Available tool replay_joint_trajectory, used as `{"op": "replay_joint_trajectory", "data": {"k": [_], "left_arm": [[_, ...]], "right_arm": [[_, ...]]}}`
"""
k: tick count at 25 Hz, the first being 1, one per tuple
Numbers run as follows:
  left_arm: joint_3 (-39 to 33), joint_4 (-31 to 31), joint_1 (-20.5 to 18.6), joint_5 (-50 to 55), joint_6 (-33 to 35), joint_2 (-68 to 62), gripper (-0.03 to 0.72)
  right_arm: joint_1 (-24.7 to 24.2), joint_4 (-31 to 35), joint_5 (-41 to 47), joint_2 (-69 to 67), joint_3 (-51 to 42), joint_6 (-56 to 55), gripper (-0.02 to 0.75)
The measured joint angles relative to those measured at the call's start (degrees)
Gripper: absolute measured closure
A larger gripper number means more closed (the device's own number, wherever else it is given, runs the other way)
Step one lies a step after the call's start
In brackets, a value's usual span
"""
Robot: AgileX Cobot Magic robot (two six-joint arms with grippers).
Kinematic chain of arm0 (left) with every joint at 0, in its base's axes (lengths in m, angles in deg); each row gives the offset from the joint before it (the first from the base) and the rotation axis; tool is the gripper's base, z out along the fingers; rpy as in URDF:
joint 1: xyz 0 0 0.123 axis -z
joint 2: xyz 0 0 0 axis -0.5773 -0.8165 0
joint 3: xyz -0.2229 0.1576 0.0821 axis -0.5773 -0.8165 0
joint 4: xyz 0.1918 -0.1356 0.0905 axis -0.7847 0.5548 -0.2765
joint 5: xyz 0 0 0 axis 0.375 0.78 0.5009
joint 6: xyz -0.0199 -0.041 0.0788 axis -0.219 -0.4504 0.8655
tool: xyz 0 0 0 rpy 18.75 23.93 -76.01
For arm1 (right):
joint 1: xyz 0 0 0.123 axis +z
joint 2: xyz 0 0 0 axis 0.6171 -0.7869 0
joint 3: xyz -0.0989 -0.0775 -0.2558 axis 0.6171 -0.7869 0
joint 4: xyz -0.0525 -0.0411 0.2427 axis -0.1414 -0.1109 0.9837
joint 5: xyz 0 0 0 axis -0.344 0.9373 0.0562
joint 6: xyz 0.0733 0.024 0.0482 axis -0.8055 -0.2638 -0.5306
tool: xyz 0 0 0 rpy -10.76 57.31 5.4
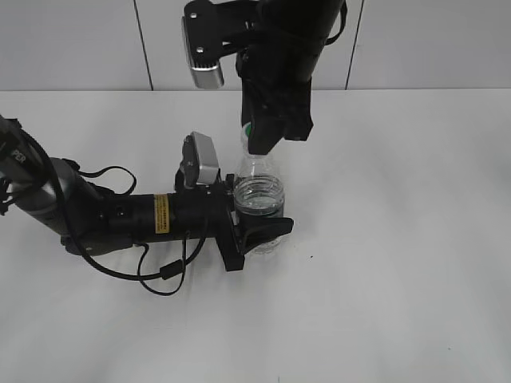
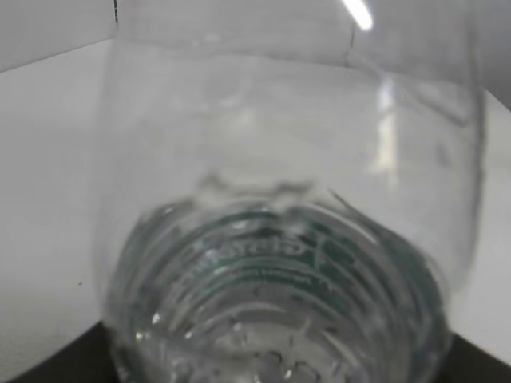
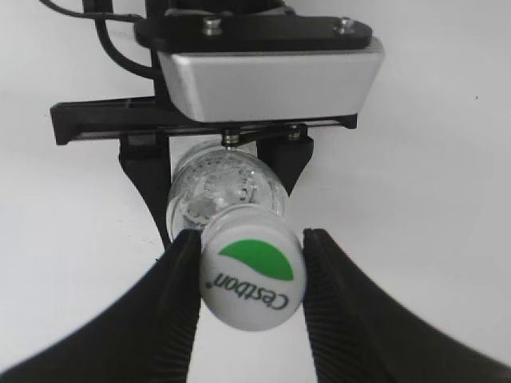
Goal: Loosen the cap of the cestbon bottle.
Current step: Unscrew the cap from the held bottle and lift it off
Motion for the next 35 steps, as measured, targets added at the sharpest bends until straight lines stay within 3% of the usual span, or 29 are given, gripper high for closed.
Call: {"op": "replay_joint_trajectory", "data": {"k": [8,20,35], "left_arm": [[0.0,0.1,0.0,0.1,-0.3,0.0,0.288],[0.0,0.1,0.0,0.1,-0.4,0.0,0.288],[0.0,0.2,0.0,0.1,-0.4,0.0,0.288]], "right_arm": [[0.1,-0.3,-0.1,0.1,0.1,11.2,0.442],[0.2,1.1,-0.1,4.3,0.0,9.5,0.442],[0.2,0.1,0.0,11.4,0.0,-46.6,0.443]]}}
